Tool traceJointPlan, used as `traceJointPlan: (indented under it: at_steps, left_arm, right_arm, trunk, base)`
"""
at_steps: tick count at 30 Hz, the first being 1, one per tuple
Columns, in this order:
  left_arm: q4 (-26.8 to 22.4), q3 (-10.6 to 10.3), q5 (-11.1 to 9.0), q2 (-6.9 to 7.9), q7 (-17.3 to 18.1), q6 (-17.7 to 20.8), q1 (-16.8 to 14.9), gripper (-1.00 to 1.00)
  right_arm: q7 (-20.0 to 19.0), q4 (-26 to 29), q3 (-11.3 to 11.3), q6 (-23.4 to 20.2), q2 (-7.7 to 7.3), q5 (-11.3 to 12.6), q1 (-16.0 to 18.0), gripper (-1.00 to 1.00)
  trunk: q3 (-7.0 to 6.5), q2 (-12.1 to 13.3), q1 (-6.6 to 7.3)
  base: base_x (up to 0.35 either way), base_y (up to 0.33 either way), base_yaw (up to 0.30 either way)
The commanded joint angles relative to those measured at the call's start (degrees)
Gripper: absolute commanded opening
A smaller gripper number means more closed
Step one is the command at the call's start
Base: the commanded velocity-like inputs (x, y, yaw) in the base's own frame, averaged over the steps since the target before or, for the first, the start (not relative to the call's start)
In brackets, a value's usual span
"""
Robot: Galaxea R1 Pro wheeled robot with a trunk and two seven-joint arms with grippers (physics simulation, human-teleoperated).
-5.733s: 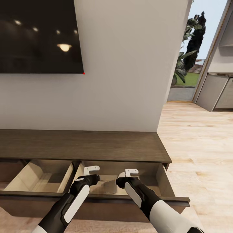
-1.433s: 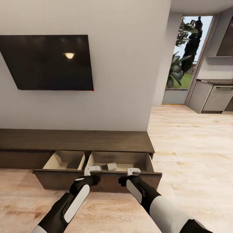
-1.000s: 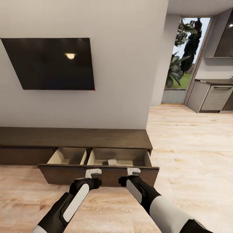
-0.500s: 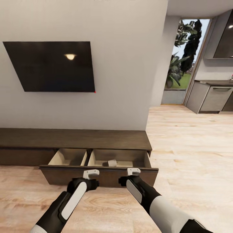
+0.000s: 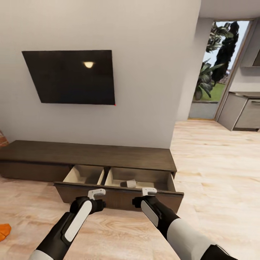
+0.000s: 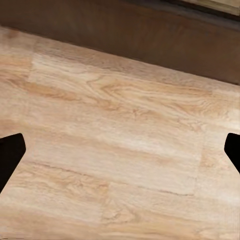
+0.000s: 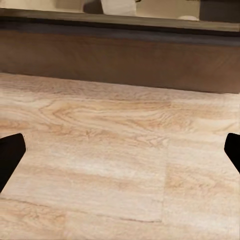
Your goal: Place each of the two pumpkins and all three candles from the living room inside a cabinet in the living room (use any cabinet), then make sure every cabinet is closed, and position the cauldron so it is next to a table in the living room.
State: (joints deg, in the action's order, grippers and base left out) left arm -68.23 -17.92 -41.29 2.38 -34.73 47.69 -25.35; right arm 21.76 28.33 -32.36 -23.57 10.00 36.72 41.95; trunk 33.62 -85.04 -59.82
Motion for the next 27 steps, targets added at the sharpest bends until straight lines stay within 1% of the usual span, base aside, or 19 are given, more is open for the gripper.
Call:
traceJointPlan:
  at_steps: [1, 4, 9, 27]
  left_arm:
    - [-0.10, 0.26, -0.57, 0.07, -0.60, 0.04, -0.05, 1.00]
    - [-0.12, 0.85, -0.55, 0.13, -0.60, 0.04, -0.05, 1.00]
    - [-0.07, 1.14, -0.54, 0.10, -0.60, 0.04, -0.05, 1.00]
    - [0.28, 1.23, -0.70, 0.08, -0.36, 0.04, -0.05, 1.00]
  right_arm:
    - [0.45, 0.05, -0.24, -0.16, 0.00, 0.37, 0.06, 1.00]
    - [0.42, 0.01, -0.24, -0.16, 0.00, 0.37, 0.06, 1.00]
    - [0.44, 0.01, -0.24, -0.16, 0.00, 0.37, 0.06, 1.00]
    - [0.42, 0.02, -0.27, -0.23, 0.00, 0.37, 0.06, 1.00]
  trunk:
    - [0.02, -0.03, 0.00]
    - [-0.08, -0.03, 0.00]
    - [-0.25, -0.03, 0.00]
    - [-0.87, -0.03, 0.00]
  base:
    - [0.000, 0.000, 0.266]
    - [0.000, 0.000, 0.268]
    - [0.000, 0.000, 0.269]
    - [0.000, 0.000, 0.270]
